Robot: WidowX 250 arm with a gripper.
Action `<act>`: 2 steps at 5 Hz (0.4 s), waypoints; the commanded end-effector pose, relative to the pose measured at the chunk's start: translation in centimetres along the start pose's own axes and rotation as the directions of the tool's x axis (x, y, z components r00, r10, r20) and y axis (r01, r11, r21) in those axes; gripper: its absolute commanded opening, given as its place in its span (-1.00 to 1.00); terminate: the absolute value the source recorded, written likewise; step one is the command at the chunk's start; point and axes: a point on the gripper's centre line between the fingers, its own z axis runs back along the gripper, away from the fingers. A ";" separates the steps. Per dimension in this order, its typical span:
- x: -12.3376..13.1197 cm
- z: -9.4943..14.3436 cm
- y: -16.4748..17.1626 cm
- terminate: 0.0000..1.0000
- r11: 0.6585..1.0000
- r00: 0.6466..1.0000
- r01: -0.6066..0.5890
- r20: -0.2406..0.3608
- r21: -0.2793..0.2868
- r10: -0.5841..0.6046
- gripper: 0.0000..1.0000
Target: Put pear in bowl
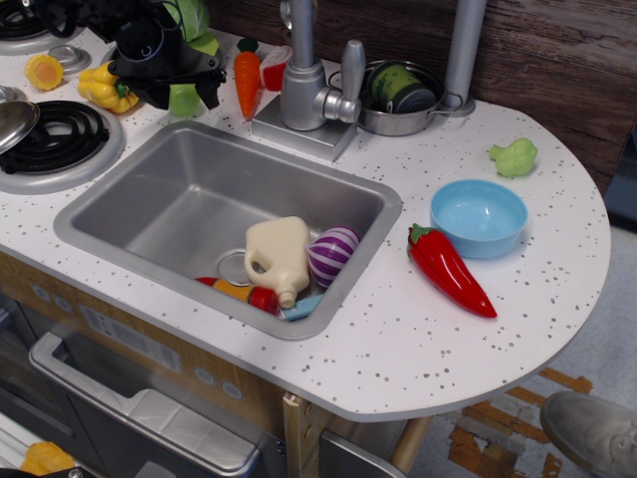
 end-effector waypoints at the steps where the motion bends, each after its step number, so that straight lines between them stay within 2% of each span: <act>1: 2.7 -0.1 1.1 -1.00 0.999 0.996 0.048 0.070 0.000 -0.048 1.00; 2: 2.8 -1.1 2.1 -1.00 0.998 0.995 0.055 0.086 -0.006 -0.054 1.00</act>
